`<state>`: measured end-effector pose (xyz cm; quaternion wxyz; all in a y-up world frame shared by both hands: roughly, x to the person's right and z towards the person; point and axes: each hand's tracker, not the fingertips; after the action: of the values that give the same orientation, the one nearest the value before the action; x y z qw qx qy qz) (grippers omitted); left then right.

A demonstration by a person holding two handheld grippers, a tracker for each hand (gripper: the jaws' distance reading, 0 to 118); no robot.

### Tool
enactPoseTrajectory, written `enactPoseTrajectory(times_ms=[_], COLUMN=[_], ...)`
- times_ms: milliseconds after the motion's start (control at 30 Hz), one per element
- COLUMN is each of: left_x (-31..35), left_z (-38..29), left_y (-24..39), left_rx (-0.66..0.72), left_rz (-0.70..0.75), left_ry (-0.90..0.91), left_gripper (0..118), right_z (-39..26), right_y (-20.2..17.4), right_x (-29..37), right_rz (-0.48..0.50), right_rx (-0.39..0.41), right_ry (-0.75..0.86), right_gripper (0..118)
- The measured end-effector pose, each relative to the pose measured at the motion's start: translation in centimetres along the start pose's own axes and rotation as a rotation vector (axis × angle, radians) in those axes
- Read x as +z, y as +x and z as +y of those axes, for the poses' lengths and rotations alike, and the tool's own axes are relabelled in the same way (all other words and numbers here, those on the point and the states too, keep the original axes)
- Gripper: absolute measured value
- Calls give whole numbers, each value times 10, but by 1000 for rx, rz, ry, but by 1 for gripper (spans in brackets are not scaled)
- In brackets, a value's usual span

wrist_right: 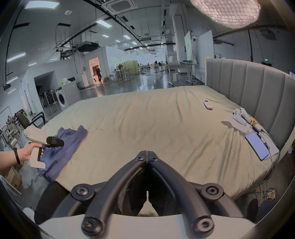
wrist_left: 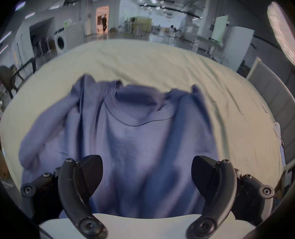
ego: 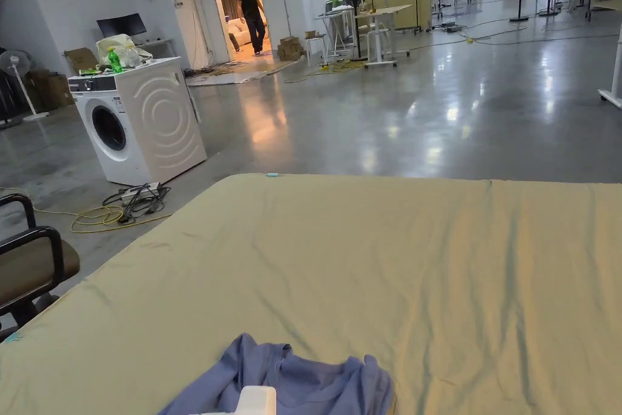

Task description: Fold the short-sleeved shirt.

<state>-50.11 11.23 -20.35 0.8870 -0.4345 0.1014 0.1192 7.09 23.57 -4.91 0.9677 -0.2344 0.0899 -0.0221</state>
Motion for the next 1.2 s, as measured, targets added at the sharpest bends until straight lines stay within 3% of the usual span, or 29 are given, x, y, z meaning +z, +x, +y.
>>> enactPoseTrajectory(times_ms=[167,233,267,300,333,367,467,567,700,833,933,1067,1200], left_x=[-23,-20,-18,-11,-8,-6,-31,-11,18,60,82,106,60], left_z=[-9,-5,0,3,4,6,8,10,44,96,133,167,186], left_y=[0,7,7,14,17,20,5,-2,-23,-6,12,97,201], left_rx=[-50,-73,-88,-94,-102,-110,-70,113,253,65,51,-99,-329], left_rz=[73,84,76,56,37,13,40,-25,-87,-18,-77,-142,-257], left_ry=[-16,-44,-58,-55,-40,-21,-60,-49,104,183,255,335,286], left_gripper=[100,91,76,54,8,4,4,4,4,4,4,4,4], right_z=[-6,-7,-8,-9,-9,-10,-11,-10,-13,-16,-21,-26,-27], right_y=[16,19,20,21,21,22,21,24,36,47,53,59,64], right_x=[-11,-15,-16,-18,-18,-17,-10,3,19,37,46,52,62], right_rz=[-60,-68,-73,-77,-74,-70,-66,-59,-67,-102,-134,-148,-166], right_rx=[-9,-16,-23,-31,-39,-47,-58,-50,-21,-21,-40,-81,-103], right_ry=[-54,-58,-64,-68,-73,-75,-72,-54,-44,-29,-24,-30,-24], right_gripper=[0,0,0,0,0,0,0,0,0,0,0,0,0])
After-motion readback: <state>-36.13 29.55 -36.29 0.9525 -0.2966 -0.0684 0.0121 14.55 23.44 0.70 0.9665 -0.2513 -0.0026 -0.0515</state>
